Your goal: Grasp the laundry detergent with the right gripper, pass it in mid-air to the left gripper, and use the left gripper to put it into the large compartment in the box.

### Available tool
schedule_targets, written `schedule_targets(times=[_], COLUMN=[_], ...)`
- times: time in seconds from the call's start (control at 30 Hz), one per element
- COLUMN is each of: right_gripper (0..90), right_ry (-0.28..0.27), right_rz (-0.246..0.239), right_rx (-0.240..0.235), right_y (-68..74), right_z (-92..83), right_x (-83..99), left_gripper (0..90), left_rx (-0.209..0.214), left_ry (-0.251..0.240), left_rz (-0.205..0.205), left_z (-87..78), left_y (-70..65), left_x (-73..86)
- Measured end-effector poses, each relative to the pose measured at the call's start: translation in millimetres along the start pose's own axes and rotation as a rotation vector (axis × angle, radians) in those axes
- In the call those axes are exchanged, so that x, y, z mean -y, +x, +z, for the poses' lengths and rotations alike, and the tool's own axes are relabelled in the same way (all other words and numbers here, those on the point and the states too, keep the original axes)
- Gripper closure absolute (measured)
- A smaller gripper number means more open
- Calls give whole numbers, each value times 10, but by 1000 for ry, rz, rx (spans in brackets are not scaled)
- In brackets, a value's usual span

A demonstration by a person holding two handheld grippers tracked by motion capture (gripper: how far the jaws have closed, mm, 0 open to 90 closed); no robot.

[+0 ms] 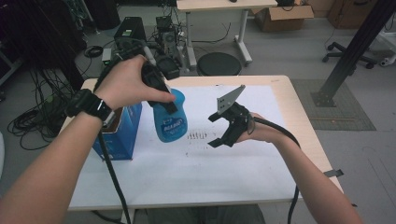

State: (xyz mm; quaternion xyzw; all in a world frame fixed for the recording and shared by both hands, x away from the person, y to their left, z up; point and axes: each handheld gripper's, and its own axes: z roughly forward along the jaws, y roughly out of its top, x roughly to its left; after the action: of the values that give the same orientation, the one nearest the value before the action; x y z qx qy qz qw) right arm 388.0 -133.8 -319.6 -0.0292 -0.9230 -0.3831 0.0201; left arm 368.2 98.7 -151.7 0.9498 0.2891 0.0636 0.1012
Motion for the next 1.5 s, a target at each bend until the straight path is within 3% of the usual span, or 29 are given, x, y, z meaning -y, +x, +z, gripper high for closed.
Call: schedule_targets(times=[0.2, 0.33, 0.47, 0.67, 0.93, 1.13, 1.33, 1.5], right_gripper=[57, 61, 66, 72, 80, 87, 89, 90], right_ry=[177, 251, 370, 458, 500, 512, 511, 511], right_rz=[9, 33, 44, 58, 75, 83, 85, 88], right_rx=[36, 41, 52, 76, 98, 103, 101, 97], right_y=[-67, -106, -121, -136, -141, -146, -142, -133], right_z=[-197, -320, -425, -608, -786, -870, -900, -914], right_x=[195, 322, 440, 528, 573, 587, 607, 625], left_gripper=[379, 379, 379, 379, 379, 379, 379, 379], left_rx=[-100, -131, -166, -220, -253, -265, -278, -263], left_ry=[-51, -73, -66, -58, -74, -63, -58, -67], left_rz=[-255, -382, -491, -591, -723, -766, -800, -825], left_z=[-299, -461, -603, -697, -709, -611, -403, -193], left_y=[286, 456, 636, 814, 1012, 1098, 1129, 1149], left_x=[160, 285, 428, 612, 858, 988, 1101, 1188])
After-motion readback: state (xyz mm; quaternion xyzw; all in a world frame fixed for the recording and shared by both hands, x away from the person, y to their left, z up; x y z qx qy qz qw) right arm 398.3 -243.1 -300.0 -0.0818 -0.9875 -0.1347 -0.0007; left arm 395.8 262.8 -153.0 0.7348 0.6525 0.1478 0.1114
